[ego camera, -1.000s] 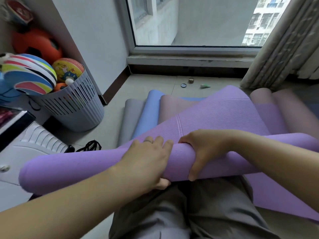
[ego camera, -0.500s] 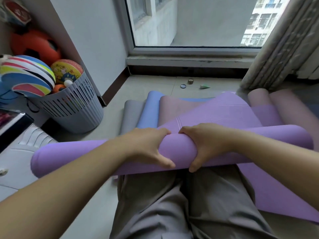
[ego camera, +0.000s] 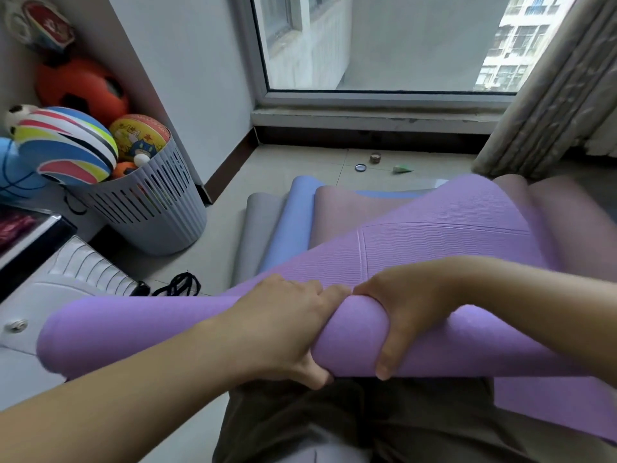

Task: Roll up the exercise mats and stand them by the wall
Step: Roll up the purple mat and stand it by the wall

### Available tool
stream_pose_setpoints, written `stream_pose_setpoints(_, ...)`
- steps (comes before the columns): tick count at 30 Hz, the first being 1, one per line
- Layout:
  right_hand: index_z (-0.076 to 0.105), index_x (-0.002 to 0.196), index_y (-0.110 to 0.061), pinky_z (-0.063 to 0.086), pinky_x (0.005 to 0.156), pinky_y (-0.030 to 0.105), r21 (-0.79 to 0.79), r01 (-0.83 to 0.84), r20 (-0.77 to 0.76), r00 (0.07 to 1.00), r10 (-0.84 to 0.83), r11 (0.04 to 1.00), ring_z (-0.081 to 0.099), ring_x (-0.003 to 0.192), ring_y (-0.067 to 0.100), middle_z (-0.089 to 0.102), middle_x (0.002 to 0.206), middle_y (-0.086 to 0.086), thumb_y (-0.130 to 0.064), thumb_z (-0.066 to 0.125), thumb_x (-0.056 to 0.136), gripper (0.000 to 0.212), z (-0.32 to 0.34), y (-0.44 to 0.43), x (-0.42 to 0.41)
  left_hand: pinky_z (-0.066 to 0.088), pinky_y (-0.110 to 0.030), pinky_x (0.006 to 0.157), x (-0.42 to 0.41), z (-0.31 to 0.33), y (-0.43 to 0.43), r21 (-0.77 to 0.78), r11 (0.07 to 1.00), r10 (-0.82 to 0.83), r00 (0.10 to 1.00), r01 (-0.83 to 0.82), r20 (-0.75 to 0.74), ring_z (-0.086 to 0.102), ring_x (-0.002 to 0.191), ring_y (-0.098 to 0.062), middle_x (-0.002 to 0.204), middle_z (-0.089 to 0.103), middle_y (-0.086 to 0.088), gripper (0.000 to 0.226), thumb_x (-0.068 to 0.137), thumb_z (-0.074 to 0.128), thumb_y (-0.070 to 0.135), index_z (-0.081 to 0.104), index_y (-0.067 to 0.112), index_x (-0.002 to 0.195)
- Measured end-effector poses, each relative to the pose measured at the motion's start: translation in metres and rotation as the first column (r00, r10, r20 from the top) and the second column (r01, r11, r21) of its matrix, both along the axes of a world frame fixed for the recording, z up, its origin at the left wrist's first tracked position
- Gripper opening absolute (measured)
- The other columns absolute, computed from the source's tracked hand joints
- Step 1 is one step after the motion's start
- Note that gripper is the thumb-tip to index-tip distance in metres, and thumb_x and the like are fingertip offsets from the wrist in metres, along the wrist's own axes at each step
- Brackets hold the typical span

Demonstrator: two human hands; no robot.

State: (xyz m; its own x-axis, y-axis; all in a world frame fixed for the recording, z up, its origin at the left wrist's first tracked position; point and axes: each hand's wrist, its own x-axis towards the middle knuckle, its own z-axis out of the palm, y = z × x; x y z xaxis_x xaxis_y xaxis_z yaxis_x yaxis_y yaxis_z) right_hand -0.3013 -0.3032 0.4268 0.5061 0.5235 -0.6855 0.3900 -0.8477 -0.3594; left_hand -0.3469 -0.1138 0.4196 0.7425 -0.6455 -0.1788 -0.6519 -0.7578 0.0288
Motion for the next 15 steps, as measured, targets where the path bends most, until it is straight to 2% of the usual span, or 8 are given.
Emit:
stream_pose_setpoints(3,0.05,0.121,-0.037,0.051,0.093,0.035,0.027,0.075,-0.065,0.995,-0.073,0.997,0.059,0.103,0.009,0.062,0.11,-0.017,-0.057,0.083,0.058,0.075,-0.011,-0.001,-0.003,0.046,-0.035,0.084,0.004,-0.008,0.001,-0.048,0.997,0.047,0.987,-0.055,-0.151,0.056,0.098,-0.016,0.109,0.058,0.009,0.078,0.064,0.068,0.059,0.031,0.04,0.131)
stream_pose_setpoints(5,0.048,0.122,-0.035,0.049,0.092,0.032,0.02,0.062,-0.036,0.997,-0.061,0.998,0.057,0.102,0.008,0.059,0.112,-0.017,-0.059,0.081,0.061,0.073,-0.007,-0.004,-0.004,0.046,-0.033,0.086,0.01,-0.011,0.004,-0.082,0.995,0.044,0.975,-0.063,-0.22,0.055,0.101,-0.012,0.113,0.058,0.011,0.078,0.063,0.07,0.058,0.033,0.043,0.13)
stream_pose_setpoints(7,0.045,0.124,-0.033,0.046,0.091,0.031,0.005,0.025,0.099,0.995,-0.025,1.0,0.054,0.103,0.01,0.055,0.115,-0.014,-0.066,0.075,0.062,0.077,-0.003,-0.008,-0.014,0.046,-0.031,0.09,0.015,-0.01,0.004,-0.09,0.994,0.037,0.948,-0.069,-0.315,0.055,0.106,-0.009,0.12,0.057,0.015,0.078,0.064,0.072,0.058,0.033,0.045,0.131)
stream_pose_setpoints(8,0.042,0.126,-0.031,0.046,0.089,0.032,-0.012,-0.012,0.226,0.974,0.015,1.0,0.053,0.104,0.011,0.053,0.116,-0.012,-0.069,0.073,0.061,0.081,-0.003,-0.01,-0.021,0.046,-0.029,0.091,0.02,-0.009,0.003,-0.073,0.994,0.047,0.929,-0.079,-0.366,0.054,0.107,-0.007,0.123,0.055,0.018,0.078,0.065,0.074,0.057,0.034,0.046,0.131)
stream_pose_setpoints(10,0.033,0.133,-0.026,0.046,0.088,0.037,-0.077,-0.079,0.47,0.876,0.106,0.994,0.051,0.106,0.017,0.049,0.118,-0.008,-0.07,0.069,0.061,0.092,-0.009,-0.011,-0.038,0.045,-0.028,0.093,0.035,-0.007,0.002,-0.01,0.994,0.09,0.875,-0.107,-0.475,0.053,0.108,-0.004,0.124,0.054,0.022,0.079,0.065,0.075,0.059,0.032,0.05,0.131)
stream_pose_setpoints(11,0.029,0.135,-0.024,0.046,0.087,0.038,-0.102,-0.081,0.538,0.834,0.124,0.991,0.05,0.107,0.019,0.047,0.12,-0.005,-0.069,0.069,0.062,0.095,-0.014,-0.011,-0.044,0.046,-0.029,0.095,0.041,-0.005,0.002,0.022,0.993,0.111,0.848,-0.117,-0.519,0.053,0.109,-0.004,0.124,0.054,0.023,0.08,0.064,0.075,0.06,0.032,0.051,0.131)
stream_pose_setpoints(13,0.029,0.133,-0.024,0.045,0.086,0.039,-0.077,-0.047,0.586,0.806,0.084,0.996,0.049,0.105,0.021,0.047,0.12,-0.004,-0.066,0.068,0.063,0.091,-0.023,-0.009,-0.048,0.046,-0.033,0.097,0.048,-0.005,0.003,0.056,0.992,0.129,0.834,-0.117,-0.536,0.053,0.112,-0.006,0.123,0.053,0.02,0.081,0.062,0.074,0.064,0.031,0.052,0.129)
stream_pose_setpoints(15,0.035,0.128,-0.025,0.046,0.085,0.037,0.001,-0.017,0.558,0.83,0.013,1.0,0.051,0.102,0.02,0.052,0.117,-0.005,-0.065,0.07,0.061,0.086,-0.024,-0.01,-0.041,0.042,-0.036,0.098,0.04,-0.009,-0.002,0.09,0.993,0.102,0.926,-0.074,-0.364,0.049,0.114,-0.012,0.124,0.049,0.013,0.085,0.064,0.069,0.067,0.027,0.047,0.135)
